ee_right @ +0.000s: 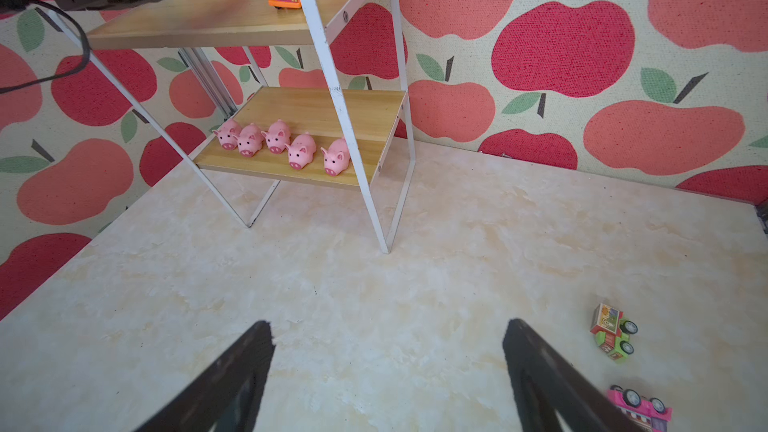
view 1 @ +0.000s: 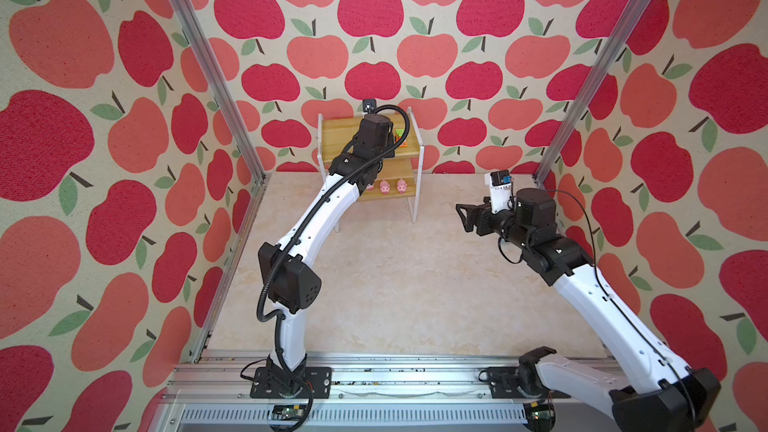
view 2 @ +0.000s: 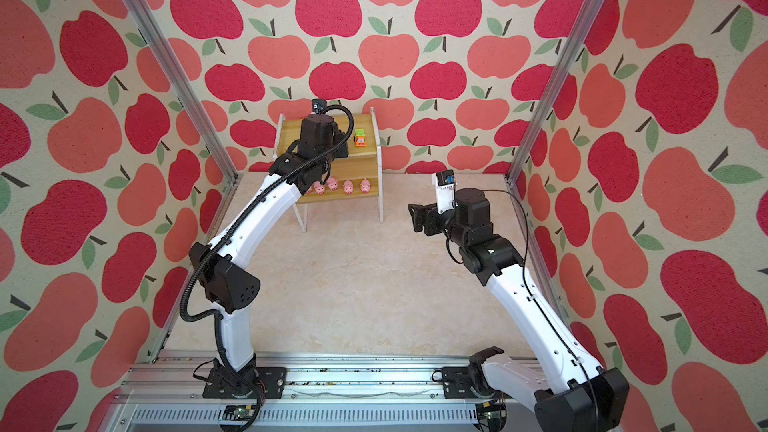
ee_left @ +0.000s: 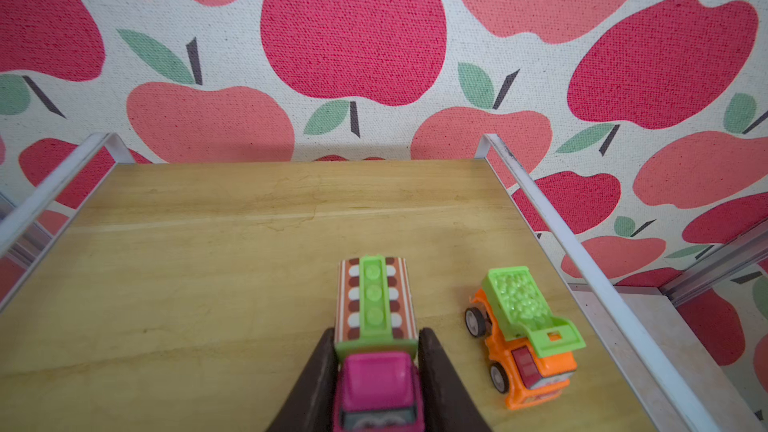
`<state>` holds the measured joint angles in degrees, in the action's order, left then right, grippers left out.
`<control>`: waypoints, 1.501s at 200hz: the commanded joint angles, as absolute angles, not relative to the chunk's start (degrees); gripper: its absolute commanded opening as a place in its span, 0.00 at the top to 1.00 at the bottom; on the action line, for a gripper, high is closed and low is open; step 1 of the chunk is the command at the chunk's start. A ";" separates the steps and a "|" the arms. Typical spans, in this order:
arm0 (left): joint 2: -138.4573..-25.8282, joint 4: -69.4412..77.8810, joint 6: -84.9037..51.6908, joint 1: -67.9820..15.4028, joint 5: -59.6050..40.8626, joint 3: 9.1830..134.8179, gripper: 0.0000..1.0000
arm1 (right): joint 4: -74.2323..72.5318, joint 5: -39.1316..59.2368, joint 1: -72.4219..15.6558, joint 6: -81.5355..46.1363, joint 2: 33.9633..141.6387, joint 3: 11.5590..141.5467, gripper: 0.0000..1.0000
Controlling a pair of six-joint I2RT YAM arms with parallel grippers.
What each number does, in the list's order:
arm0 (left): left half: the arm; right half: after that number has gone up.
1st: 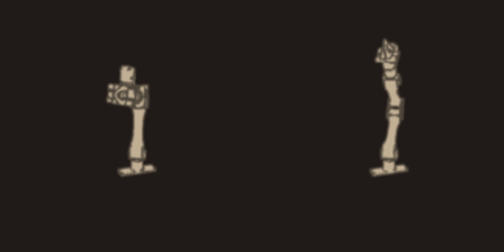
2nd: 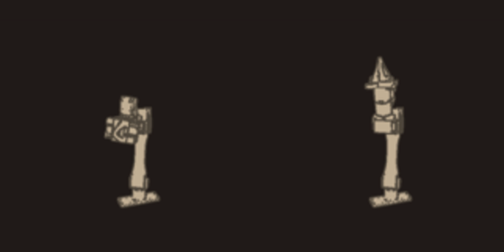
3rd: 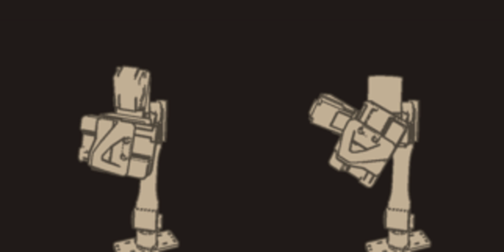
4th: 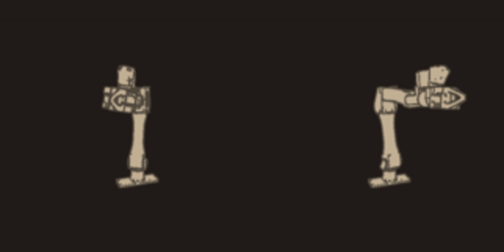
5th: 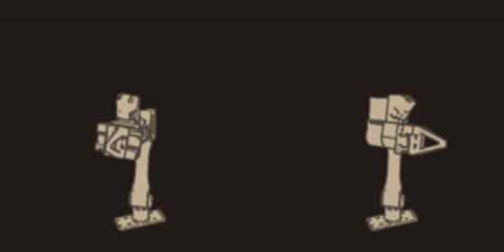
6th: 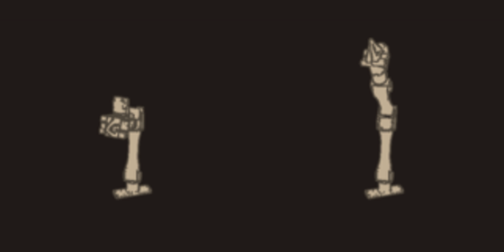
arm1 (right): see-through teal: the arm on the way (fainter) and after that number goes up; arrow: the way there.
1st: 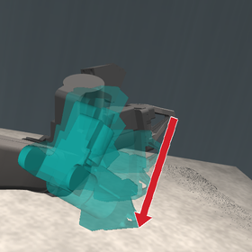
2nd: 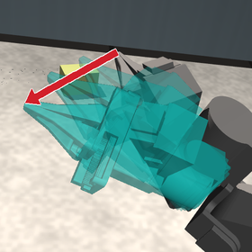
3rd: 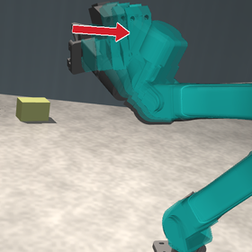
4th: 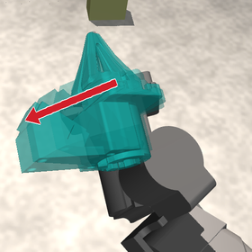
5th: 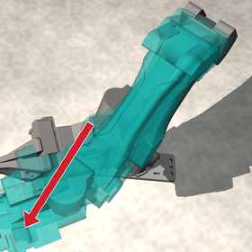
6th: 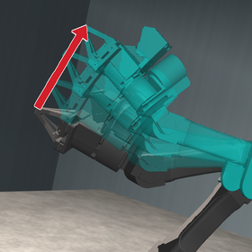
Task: Place and organize the plastic toys onto the shelf
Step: 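Lower the pink bus beside the green truck and open the left gripper, then draw the left gripper back while the right gripper moves over the cars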
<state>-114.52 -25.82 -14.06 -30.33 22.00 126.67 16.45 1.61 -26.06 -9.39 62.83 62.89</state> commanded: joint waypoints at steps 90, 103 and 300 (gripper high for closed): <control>-119.43 -36.03 -16.08 -29.67 20.30 135.41 0.67 | 15.95 5.00 -23.52 -9.73 61.35 61.46 0.10; -119.70 -36.29 -16.08 -29.62 20.17 135.95 0.67 | 15.87 5.21 -23.37 -9.80 61.18 61.35 0.10; -118.42 -39.51 -15.91 -29.79 19.86 139.06 0.41 | 17.00 6.21 -22.52 -10.14 62.41 62.20 0.09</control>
